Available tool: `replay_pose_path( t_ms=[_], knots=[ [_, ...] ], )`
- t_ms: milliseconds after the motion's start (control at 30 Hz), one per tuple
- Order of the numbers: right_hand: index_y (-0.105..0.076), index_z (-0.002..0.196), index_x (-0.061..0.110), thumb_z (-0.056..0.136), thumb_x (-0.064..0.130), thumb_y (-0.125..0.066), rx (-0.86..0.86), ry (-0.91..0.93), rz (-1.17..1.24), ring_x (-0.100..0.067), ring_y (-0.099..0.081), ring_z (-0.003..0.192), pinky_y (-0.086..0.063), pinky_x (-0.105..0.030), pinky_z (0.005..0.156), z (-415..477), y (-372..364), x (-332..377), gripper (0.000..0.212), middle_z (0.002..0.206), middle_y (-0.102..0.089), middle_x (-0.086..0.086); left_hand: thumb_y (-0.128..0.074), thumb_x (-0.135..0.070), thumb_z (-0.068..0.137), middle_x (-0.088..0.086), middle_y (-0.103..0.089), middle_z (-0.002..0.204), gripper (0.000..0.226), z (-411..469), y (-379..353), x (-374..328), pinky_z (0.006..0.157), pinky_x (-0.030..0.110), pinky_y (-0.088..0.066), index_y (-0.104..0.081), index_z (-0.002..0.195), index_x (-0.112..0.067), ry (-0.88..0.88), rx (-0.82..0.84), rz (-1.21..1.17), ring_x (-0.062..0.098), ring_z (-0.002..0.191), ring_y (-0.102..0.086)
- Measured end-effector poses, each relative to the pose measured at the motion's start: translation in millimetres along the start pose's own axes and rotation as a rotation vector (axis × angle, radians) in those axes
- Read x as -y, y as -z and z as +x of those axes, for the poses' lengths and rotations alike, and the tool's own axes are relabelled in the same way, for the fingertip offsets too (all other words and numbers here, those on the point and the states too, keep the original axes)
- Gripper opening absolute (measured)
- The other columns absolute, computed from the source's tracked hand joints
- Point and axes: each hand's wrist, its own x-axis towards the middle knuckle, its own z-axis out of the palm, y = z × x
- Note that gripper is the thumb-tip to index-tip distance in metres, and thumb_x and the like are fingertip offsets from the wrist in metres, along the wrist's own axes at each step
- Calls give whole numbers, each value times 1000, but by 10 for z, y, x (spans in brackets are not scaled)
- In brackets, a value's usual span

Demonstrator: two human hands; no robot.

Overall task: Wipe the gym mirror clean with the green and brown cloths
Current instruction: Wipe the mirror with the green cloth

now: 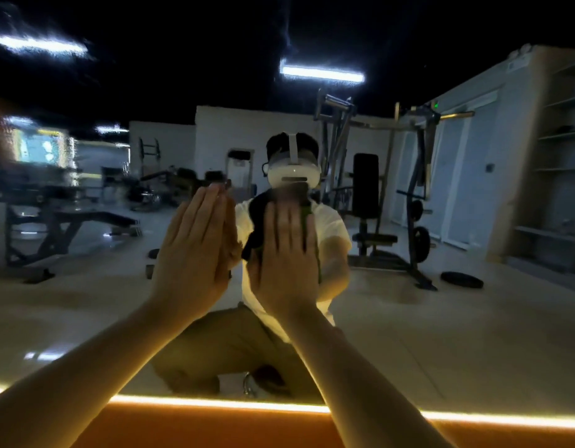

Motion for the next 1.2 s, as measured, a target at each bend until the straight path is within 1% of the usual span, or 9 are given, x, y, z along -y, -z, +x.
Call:
replay_pose_path(
  t_ms=[167,367,533,633,767,867,933,1067,1200],
  knots=[
    [-27,162,9,104,40,-43,121,351,-94,-27,-3,159,-9,-51,129,-396,124,-575,67,169,-13,-12,-43,-33,104,23,-17,169,66,-380,-121,-105,127,56,-18,-32,157,5,-9,29,-35,34,159,-13],
    [-23,160,-1,104,39,-28,-49,-251,-159,-35,-13,158,-20,-58,124,-872,375,-1741,69,169,-18,-22,-56,-48,98,24,-8,170,91,-428,-437,-90,128,56,-15,-17,160,7,28,72,34,37,159,-8],
    [-30,154,-11,104,36,-24,-227,-714,-31,-40,-24,154,-25,-61,121,-704,141,-1295,69,162,-29,-29,-52,-48,100,23,-7,171,88,-438,-504,-21,128,55,-14,-16,161,5,17,52,-11,37,159,-7],
    [-37,149,-12,104,33,-26,-259,-555,-53,-43,-27,152,-16,-57,126,-689,-77,-752,65,158,-33,-32,-49,-48,102,22,-5,171,86,-453,-529,-3,127,57,-15,-15,161,4,11,65,-43,37,159,-5],
    [-15,157,-2,107,39,-21,-105,-348,-44,-38,-10,158,-12,-55,127,-611,-201,-33,65,165,-14,-24,-51,-31,102,19,-7,172,75,-497,-383,80,125,60,-22,-19,161,2,-52,91,-133,33,160,-7],
    [-25,157,-1,104,40,-34,-12,-301,0,-37,-9,158,-13,-57,127,-565,-262,406,68,167,-17,-23,-48,-20,102,17,-15,171,66,-639,-204,314,125,59,-22,-25,160,1,-48,71,-220,32,159,-13],
    [-43,152,2,101,41,-49,51,-81,72,-35,-15,158,-13,-54,128,-587,-314,635,64,164,-31,-21,-41,-26,104,18,-14,171,65,-702,-89,542,128,55,-16,-24,160,2,18,44,-206,32,159,-12],
    [-38,158,10,98,43,-57,151,433,-27,-26,-8,159,-14,-49,128,-554,-250,496,70,168,-27,-12,-29,-47,107,25,-10,170,76,-598,-1,981,128,54,-13,-14,161,5,20,14,-91,36,159,-9],
    [-33,157,7,100,36,-46,-67,-45,-79,-29,-13,158,-15,-53,127,-261,41,-302,65,166,-29,-18,-36,-51,103,25,-7,170,84,-577,-143,1133,125,61,-20,-15,160,7,14,47,-5,38,159,-9]
  ],
)
